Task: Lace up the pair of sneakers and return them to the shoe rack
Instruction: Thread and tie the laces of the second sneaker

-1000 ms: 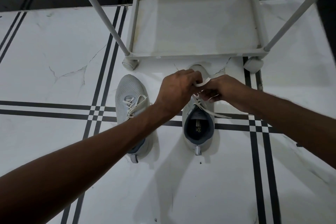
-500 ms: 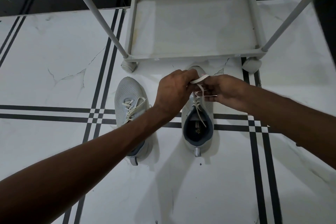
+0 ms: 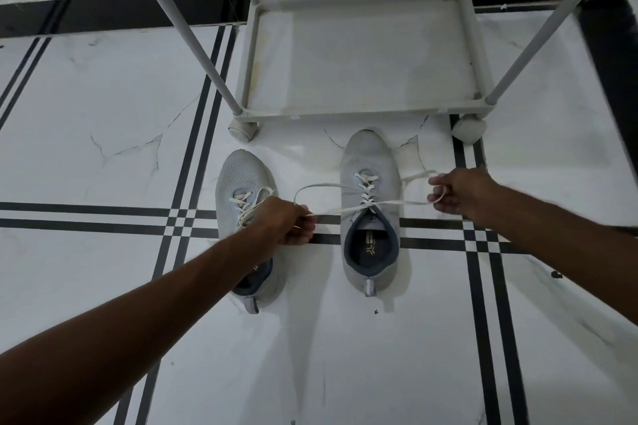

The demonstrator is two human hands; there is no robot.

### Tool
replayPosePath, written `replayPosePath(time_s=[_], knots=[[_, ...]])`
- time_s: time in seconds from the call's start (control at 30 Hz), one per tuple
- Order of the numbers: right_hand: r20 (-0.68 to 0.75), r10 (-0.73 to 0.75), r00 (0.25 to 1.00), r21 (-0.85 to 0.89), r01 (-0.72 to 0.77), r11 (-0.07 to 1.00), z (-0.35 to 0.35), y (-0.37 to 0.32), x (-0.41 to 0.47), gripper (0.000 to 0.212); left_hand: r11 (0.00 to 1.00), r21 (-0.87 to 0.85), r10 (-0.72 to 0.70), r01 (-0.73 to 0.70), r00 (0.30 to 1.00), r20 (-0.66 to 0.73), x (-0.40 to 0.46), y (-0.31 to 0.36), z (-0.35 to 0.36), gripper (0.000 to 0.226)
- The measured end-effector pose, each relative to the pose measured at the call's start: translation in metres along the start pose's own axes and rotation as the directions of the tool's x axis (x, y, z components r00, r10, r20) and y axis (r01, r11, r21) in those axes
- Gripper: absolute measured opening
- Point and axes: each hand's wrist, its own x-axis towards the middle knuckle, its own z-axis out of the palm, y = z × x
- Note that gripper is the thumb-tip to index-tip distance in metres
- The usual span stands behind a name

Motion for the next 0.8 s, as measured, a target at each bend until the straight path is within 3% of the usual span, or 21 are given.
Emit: replayPosePath(time_s=[0.03, 0.07, 0.13, 0.2, 0.27, 0.37, 0.5, 0.6, 0.67, 0.73, 0.8], knots=[[-0.022, -0.005, 1.000, -0.042, 0.004, 0.999, 0.002, 0.006, 0.001, 0.026, 0.998, 0.053, 0.035, -0.035, 0.999, 0.002, 0.003, -0.002, -0.001, 0.015], [-0.045, -0.030, 0.999, -0.102, 0.026, 0.994, 0.005, 0.012, 0.000, 0.032, 0.983, 0.153, 0.100, -0.098, 0.995, -0.007, 0.006, -0.003, -0.001, 0.025], [-0.098, -0.187, 0.978, -0.366, 0.139, 0.920, 0.013, 0.021, -0.011, 0.042, 0.821, 0.501, 0.337, -0.274, 0.941, -0.038, 0.006, -0.002, 0.002, 0.058], [-0.053, -0.487, 0.872, -0.667, 0.332, 0.667, 0.021, 0.029, -0.022, 0.044, 0.608, 0.650, 0.551, -0.456, 0.832, 0.068, 0.000, -0.002, 0.015, 0.055], [0.101, -0.660, 0.745, -0.704, 0.522, 0.481, 0.031, 0.034, -0.032, 0.040, 0.598, 0.601, 0.530, -0.530, 0.824, 0.199, -0.007, -0.002, 0.032, 0.036], [0.285, -0.625, 0.726, -0.622, 0.637, 0.456, 0.046, 0.042, -0.037, 0.026, 0.589, 0.621, 0.488, -0.518, 0.840, 0.238, -0.002, -0.005, 0.047, 0.025], [0.278, -0.659, 0.699, -0.588, 0.666, 0.458, 0.046, 0.040, -0.033, 0.016, 0.544, 0.628, 0.532, -0.557, 0.808, 0.255, 0.010, 0.001, 0.042, 0.014], [0.309, -0.653, 0.692, -0.581, 0.681, 0.446, 0.045, 0.039, -0.027, 0.015, 0.466, 0.631, 0.608, -0.620, 0.743, 0.281, 0.016, 0.002, 0.038, 0.014], [0.370, -0.674, 0.639, -0.613, 0.713, 0.339, 0.046, 0.039, -0.023, 0.012, 0.346, 0.652, 0.654, -0.675, 0.672, 0.348, 0.016, 0.002, 0.037, 0.022], [0.482, -0.671, 0.563, -0.632, 0.754, 0.179, 0.045, 0.037, -0.019, 0.015, 0.120, 0.712, 0.655, -0.692, 0.594, 0.466, 0.015, 0.002, 0.034, 0.027], [0.566, -0.623, 0.540, -0.649, 0.758, 0.067, 0.042, 0.037, -0.014, 0.019, -0.042, 0.736, 0.621, -0.676, 0.560, 0.549, 0.018, -0.002, 0.029, 0.023]])
